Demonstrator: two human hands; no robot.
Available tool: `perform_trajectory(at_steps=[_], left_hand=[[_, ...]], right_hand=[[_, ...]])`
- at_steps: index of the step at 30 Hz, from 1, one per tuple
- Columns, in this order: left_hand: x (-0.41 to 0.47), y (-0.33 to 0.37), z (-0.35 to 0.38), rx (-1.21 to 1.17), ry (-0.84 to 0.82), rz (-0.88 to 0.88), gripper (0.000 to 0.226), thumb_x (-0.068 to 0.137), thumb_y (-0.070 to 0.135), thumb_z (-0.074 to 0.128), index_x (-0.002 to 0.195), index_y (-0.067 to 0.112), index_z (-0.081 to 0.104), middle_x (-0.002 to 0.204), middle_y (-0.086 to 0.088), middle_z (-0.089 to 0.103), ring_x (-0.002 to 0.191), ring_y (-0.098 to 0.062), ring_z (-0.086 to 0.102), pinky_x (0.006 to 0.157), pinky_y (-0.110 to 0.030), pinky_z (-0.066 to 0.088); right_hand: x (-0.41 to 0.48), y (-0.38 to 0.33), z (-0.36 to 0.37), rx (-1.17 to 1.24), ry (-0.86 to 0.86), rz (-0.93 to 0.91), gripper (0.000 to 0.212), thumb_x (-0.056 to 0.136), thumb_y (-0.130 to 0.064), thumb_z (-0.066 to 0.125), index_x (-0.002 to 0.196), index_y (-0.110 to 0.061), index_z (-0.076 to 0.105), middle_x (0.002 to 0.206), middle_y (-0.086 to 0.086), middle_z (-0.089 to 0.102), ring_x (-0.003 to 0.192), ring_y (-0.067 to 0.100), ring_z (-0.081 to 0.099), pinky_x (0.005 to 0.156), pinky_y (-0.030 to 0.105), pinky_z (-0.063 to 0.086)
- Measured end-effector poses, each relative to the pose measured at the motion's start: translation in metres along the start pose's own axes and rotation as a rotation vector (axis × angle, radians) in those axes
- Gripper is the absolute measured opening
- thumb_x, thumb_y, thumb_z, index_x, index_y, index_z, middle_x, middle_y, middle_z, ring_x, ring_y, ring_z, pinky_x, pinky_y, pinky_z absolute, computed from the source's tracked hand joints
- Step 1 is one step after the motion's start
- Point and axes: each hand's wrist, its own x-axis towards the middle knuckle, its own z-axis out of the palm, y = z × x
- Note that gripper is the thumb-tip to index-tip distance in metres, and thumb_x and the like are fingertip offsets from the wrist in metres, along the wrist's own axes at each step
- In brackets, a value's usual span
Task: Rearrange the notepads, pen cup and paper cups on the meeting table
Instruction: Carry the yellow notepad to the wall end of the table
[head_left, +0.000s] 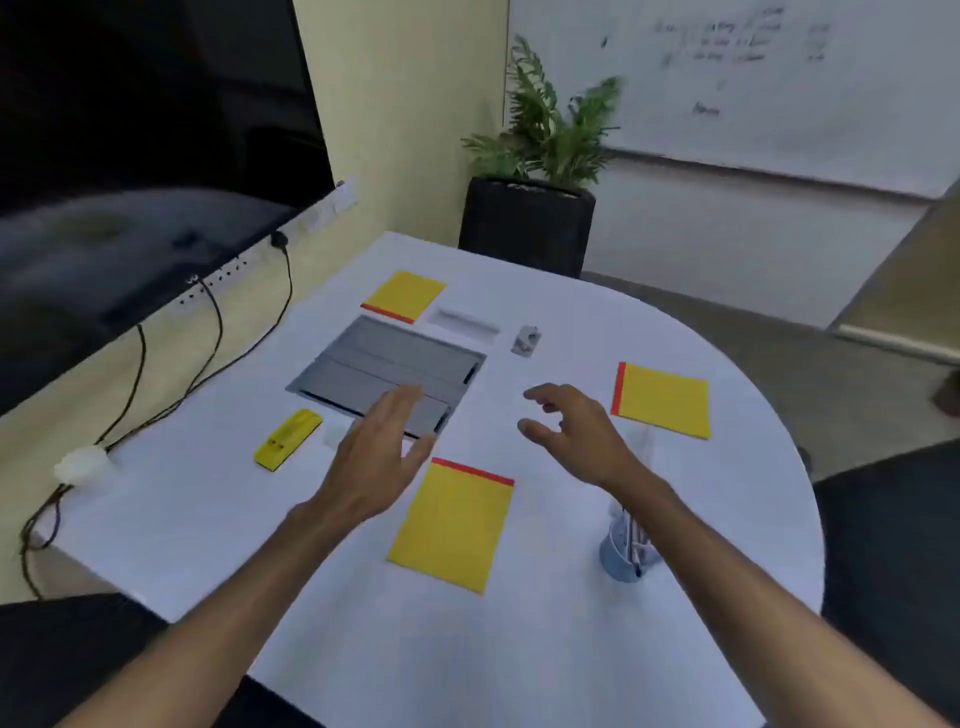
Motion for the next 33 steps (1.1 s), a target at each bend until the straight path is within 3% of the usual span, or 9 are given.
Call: perform_trajectory(at_steps=[6,11,14,16,18,21,25,29,33], left_hand=[[0.004,-0.07,0.052,-0.092,-0.183,-0.188,0.052,0.099,0.036,0.054,0.147,0.021,0.042,0.15,0.003,0.046,0.135,-0.019,0.045,0.105,-0.036,0.04],[0.006,-0.116,0.109,-0.18,-0.391,-0.377,0.053,0.095,0.029,0.062,0.144,0.012,0.047,0.146,-0.008,0.049,0.132,-0.025,0.048,0.108,-0.042,0.041],[0.004,-0.139,0.145,-0.174,-0.503,-0.583,0.055,0.092,0.029,0.067,0.139,0.005,0.051,0.14,-0.017,0.053,0.128,-0.03,0.051,0.103,-0.034,0.04],[0.001,-0.151,0.166,-0.134,-0.544,-0.673,0.055,0.091,0.029,0.068,0.136,0.002,0.053,0.136,-0.02,0.053,0.125,-0.032,0.051,0.1,-0.033,0.04],[0.0,-0.158,0.181,-0.085,-0.546,-0.72,0.05,0.09,0.03,0.066,0.128,-0.001,0.055,0.131,-0.023,0.05,0.122,-0.035,0.051,0.097,-0.036,0.041],[0.004,-0.161,0.196,-0.049,-0.479,-0.758,0.042,0.088,0.027,0.066,0.115,-0.003,0.059,0.123,-0.025,0.054,0.113,-0.039,0.055,0.089,-0.038,0.044],[0.01,-0.162,0.204,-0.071,-0.437,-0.804,0.033,0.082,0.024,0.069,0.099,-0.003,0.063,0.106,-0.022,0.066,0.102,-0.037,0.061,0.076,-0.036,0.044],[0.016,-0.164,0.197,-0.241,-0.435,-0.924,0.029,0.056,0.033,0.07,0.072,0.016,0.053,0.069,0.001,0.052,0.079,-0.025,0.056,0.071,-0.034,0.047],[0.02,-0.179,0.2,-0.338,-0.419,-1.037,0.029,0.071,0.021,0.084,0.09,0.009,0.066,0.09,-0.006,0.064,0.089,-0.025,0.059,0.072,-0.029,0.045]], right_hand=[[0.001,0.036,0.077,0.108,-0.074,0.333,0.039,0.091,-0.026,0.07,0.127,-0.013,0.061,0.112,0.009,0.068,0.101,0.021,0.065,0.092,0.034,0.051],[0.002,0.068,0.141,0.184,-0.193,0.615,0.038,0.09,-0.029,0.07,0.124,-0.014,0.063,0.114,0.01,0.07,0.103,0.022,0.065,0.086,0.029,0.048],[0.001,0.091,0.178,0.322,-0.215,0.839,0.04,0.088,-0.026,0.071,0.123,-0.009,0.062,0.125,0.017,0.064,0.102,0.023,0.058,0.095,0.04,0.049],[0.001,0.105,0.199,0.339,-0.222,0.918,0.035,0.088,-0.024,0.071,0.116,-0.004,0.063,0.117,0.019,0.064,0.097,0.022,0.054,0.095,0.042,0.048],[0.002,0.11,0.214,0.382,-0.21,0.975,0.019,0.087,-0.021,0.071,0.095,-0.007,0.063,0.098,0.016,0.062,0.089,0.024,0.054,0.085,0.041,0.048],[0.005,0.116,0.232,0.439,-0.127,1.048,0.018,0.082,-0.019,0.069,0.073,-0.011,0.055,0.086,0.016,0.062,0.082,0.029,0.059,0.079,0.045,0.051],[0.01,0.121,0.243,0.504,-0.065,1.142,0.019,0.081,-0.021,0.068,0.088,-0.006,0.058,0.096,0.018,0.063,0.092,0.037,0.065,0.075,0.042,0.051],[0.017,0.128,0.245,0.623,-0.036,1.224,0.018,0.08,-0.015,0.07,0.087,-0.005,0.057,0.084,0.013,0.054,0.073,0.028,0.054,0.062,0.035,0.043],[0.021,0.136,0.243,0.699,-0.019,1.304,0.013,0.08,-0.007,0.067,0.08,-0.003,0.054,0.076,0.014,0.053,0.066,0.027,0.05,0.06,0.032,0.039]])
